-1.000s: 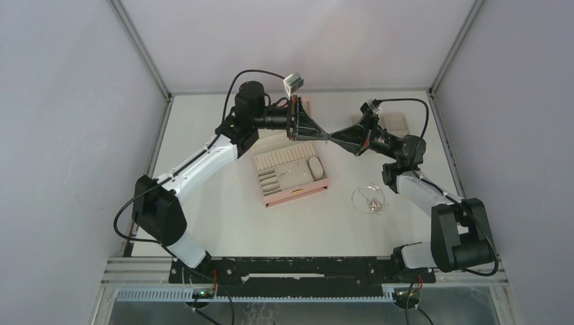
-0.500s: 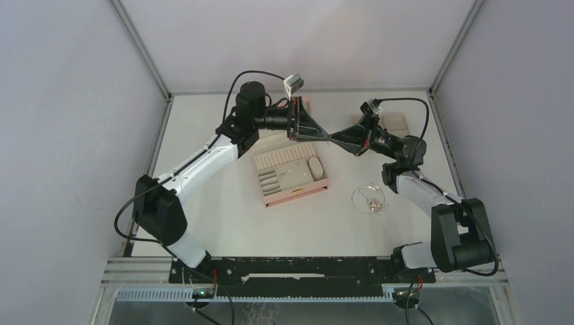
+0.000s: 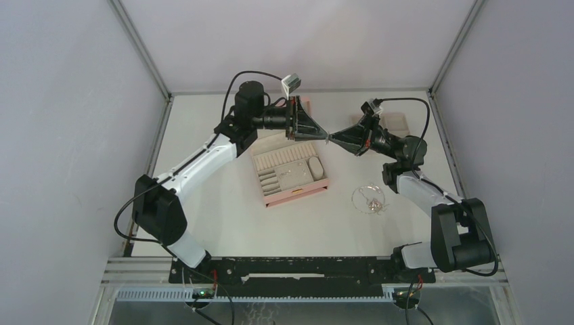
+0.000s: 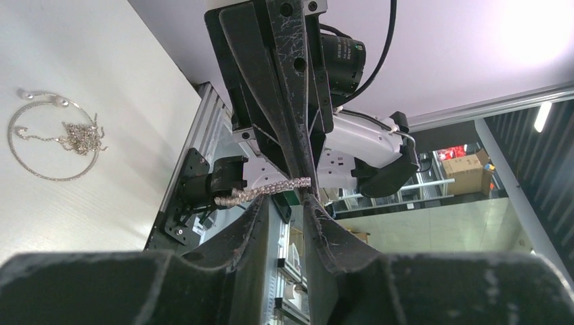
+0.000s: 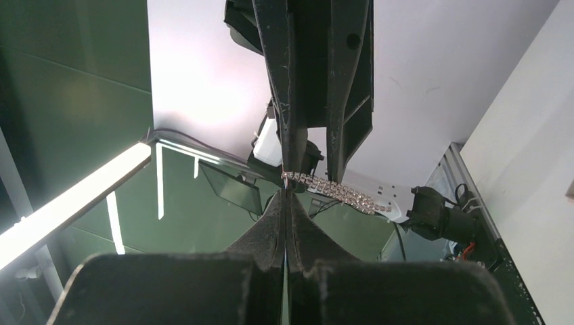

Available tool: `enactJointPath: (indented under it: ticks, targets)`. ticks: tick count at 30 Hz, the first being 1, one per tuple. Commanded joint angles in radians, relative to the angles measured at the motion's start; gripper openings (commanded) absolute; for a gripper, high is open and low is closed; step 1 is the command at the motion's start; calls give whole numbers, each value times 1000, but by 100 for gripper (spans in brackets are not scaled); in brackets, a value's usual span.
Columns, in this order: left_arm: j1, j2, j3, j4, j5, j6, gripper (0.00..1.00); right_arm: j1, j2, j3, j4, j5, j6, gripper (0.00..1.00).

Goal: Organize the mixed jewelry
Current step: Pick up the jewelry from the center of the board.

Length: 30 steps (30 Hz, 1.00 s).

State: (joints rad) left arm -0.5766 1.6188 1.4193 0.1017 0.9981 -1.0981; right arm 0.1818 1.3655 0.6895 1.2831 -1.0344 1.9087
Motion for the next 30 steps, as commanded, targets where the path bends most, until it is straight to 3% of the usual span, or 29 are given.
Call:
enactJointPath:
  ticks: [1, 13, 20, 22, 25, 30]
  targets:
    - [11, -27, -5, 13, -6, 27, 30, -8, -17, 15, 119, -4, -10, 0]
    - [26, -59, 13, -5, -3, 25, 36, -34, -20, 15, 67, -36, -58, 0]
    - [26, -91, 57, -173, -5, 108, 37, -41, -46, 15, -28, -63, -150, 0]
    - [29, -108, 80, -278, 1, 220, 39, -49, -46, 27, -41, -96, -169, 0]
    - [38, -156, 118, -457, -38, 505, 43, -56, -39, 60, -58, -156, -186, 0]
    - [40, -266, 63, -441, -116, 845, 47, -56, -25, 103, -77, -270, -197, 0]
